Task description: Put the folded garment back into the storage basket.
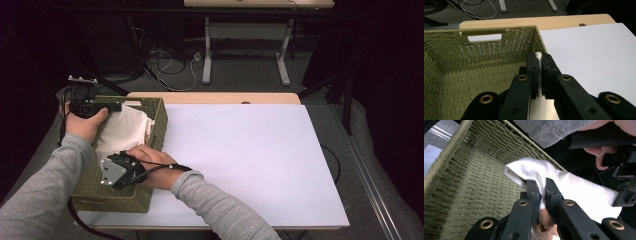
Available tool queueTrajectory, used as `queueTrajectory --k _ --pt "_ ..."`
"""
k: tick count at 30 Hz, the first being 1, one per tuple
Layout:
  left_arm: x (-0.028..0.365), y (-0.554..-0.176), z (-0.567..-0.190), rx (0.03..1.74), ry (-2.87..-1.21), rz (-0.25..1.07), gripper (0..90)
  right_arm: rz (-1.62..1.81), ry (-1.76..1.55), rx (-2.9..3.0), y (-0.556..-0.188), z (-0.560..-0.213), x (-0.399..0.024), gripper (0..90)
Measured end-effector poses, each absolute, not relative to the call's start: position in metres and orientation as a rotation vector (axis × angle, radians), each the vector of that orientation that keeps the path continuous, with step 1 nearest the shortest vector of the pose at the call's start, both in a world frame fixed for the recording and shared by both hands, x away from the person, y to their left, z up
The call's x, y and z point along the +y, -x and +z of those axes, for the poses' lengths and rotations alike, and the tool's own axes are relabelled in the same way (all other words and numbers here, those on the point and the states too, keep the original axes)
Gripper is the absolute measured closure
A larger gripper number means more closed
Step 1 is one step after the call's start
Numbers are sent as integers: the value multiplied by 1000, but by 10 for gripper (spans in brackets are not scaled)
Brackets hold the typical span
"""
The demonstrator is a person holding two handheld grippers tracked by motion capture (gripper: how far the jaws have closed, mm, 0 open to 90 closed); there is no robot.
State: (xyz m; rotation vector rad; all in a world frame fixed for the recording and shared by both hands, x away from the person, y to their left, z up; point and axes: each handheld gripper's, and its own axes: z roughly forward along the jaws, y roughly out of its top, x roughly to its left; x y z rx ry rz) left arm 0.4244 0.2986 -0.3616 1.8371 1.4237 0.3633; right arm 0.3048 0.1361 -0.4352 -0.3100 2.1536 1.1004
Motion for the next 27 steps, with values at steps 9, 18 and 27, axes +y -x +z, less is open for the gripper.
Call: queueTrajectory --k 9,18,27 --pt "304 -437 -384 1456 -1830 333 859 1076 284 2204 -318 -455 141 844" --pt "304 -450 -400 1461 -1851 331 860 1077 272 2223 -326 -463 143 844" --pt "302 -462 -406 1491 -1846 327 860 1067 264 2243 -327 -467 144 844"
